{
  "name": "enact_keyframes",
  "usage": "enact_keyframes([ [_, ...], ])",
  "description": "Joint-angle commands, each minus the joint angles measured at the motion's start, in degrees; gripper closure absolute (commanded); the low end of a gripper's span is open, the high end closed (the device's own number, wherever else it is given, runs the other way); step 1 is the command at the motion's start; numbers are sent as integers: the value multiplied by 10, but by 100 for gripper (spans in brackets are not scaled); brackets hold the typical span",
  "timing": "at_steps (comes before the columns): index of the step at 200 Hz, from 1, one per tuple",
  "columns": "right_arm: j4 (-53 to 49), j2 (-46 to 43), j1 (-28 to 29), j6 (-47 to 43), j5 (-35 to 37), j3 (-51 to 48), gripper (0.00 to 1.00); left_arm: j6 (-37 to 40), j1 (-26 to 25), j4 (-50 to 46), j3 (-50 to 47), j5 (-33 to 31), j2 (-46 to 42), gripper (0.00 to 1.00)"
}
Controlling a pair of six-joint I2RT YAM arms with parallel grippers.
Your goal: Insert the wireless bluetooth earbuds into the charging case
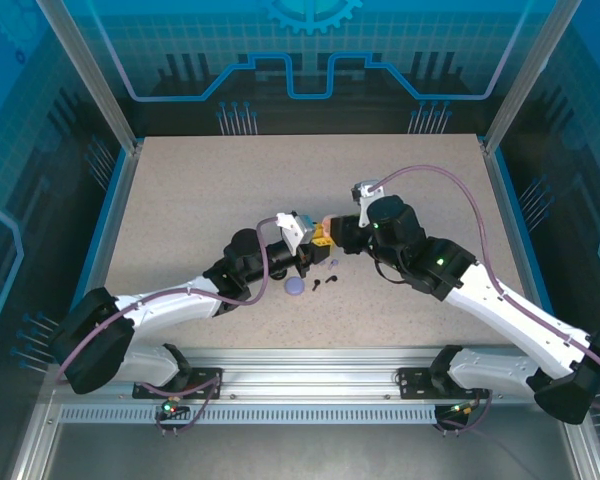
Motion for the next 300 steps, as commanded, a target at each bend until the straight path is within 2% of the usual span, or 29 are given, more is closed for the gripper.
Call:
enact_keyframes([
  [1,-11,2,10,1,-6,3,64,4,-5,25,14,-8,4,82],
  [50,-38,-23,8,-23,-3,46,40,5,-5,27,9,-13,6,82],
  [88,-57,-69,-11,-58,-10,61,17,6,-5,25,-1,-23,-6,82],
  [111,-99,-90,-32,-71,24,65,0,8,-5,25,-15,-41,-25,82],
  [136,-130,-109,-82,-72,28,45,0,13,-4,14,-29,-65,-54,82],
  [153,-140,-115,-129,-47,15,15,0,20,-4,-29,-26,-86,-84,82],
  [172,-124,-106,-174,-21,-27,-30,0,36,-4,-80,-22,-94,-125,82],
  [187,-101,-71,-187,-8,-72,-58,0,46,-4,-110,-20,-102,-158,82],
  [207,-62,3,-184,4,-125,-76,1,56,-4,-151,-15,-111,-199,82],
  [228,-33,94,-163,-6,-152,-57,9,56,-4,-185,-8,-118,-237,82],
  [254,-56,219,-128,-35,-145,27,20,52,-4,-217,0,-118,-271,82],
  [300,-100,407,-78,-54,-141,180,25,38,-4,-243,3,-114,-317,82],
])
